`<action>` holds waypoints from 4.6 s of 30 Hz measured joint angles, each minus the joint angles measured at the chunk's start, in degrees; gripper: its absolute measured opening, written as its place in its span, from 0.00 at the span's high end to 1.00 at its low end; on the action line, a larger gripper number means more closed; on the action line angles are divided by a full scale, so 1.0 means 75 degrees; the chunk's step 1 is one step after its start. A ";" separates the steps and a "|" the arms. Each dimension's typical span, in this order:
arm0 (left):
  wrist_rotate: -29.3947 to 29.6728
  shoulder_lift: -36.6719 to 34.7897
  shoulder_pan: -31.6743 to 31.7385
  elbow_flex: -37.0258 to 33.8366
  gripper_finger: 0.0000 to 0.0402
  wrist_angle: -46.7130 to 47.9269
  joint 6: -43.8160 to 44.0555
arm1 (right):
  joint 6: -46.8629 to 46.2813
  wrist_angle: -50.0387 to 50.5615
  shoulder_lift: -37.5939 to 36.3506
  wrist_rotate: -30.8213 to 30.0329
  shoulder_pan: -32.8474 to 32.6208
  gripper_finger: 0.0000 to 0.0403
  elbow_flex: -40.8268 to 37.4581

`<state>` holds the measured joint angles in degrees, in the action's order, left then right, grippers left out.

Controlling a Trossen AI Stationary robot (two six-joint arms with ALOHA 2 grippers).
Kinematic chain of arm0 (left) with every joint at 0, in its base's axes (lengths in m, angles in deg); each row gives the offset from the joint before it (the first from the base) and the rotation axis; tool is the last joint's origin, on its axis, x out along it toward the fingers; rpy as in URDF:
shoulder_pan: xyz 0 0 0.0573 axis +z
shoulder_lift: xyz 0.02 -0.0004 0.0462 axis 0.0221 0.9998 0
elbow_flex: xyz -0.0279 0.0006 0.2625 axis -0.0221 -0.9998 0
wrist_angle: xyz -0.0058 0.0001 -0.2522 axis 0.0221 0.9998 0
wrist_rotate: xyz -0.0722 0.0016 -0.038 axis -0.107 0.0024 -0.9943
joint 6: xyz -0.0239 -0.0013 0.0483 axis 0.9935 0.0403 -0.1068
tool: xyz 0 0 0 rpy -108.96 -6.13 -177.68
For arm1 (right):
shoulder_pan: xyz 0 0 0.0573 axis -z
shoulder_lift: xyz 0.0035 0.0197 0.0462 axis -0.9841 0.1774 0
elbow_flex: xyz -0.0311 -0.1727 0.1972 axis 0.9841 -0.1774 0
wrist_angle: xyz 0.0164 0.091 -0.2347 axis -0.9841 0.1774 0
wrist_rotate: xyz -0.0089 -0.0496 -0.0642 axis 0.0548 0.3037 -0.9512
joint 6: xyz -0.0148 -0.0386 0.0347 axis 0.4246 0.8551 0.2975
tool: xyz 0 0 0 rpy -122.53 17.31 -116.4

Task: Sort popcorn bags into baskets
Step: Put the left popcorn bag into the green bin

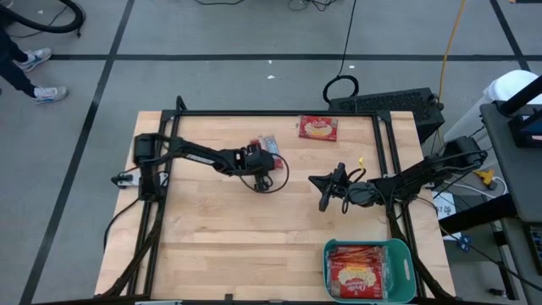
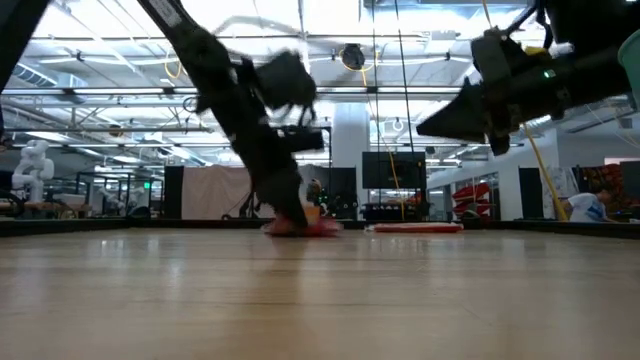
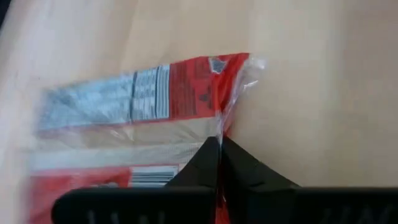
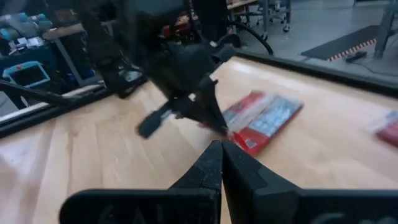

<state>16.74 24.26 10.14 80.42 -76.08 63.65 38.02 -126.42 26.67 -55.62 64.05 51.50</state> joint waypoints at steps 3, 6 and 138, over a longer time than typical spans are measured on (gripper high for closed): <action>-0.0120 -0.0571 -0.0254 0.0022 0.99 0.0118 -0.0159 | 0.0490 0.0198 0.0131 0.0004 0.0017 1.00 0.0442; -0.0086 -0.1144 -0.0466 0.0019 0.99 0.0416 -0.0204 | 0.1116 0.0890 0.0424 0.0021 0.0109 1.00 0.1147; 0.6221 -0.1413 -0.5143 -0.0112 0.93 -0.4633 -0.9332 | -0.5477 0.4547 -0.1391 0.5127 0.0419 0.52 0.3078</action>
<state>63.40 13.66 -28.44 79.58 -110.83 -6.34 -3.06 -92.32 16.23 -17.17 67.19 74.58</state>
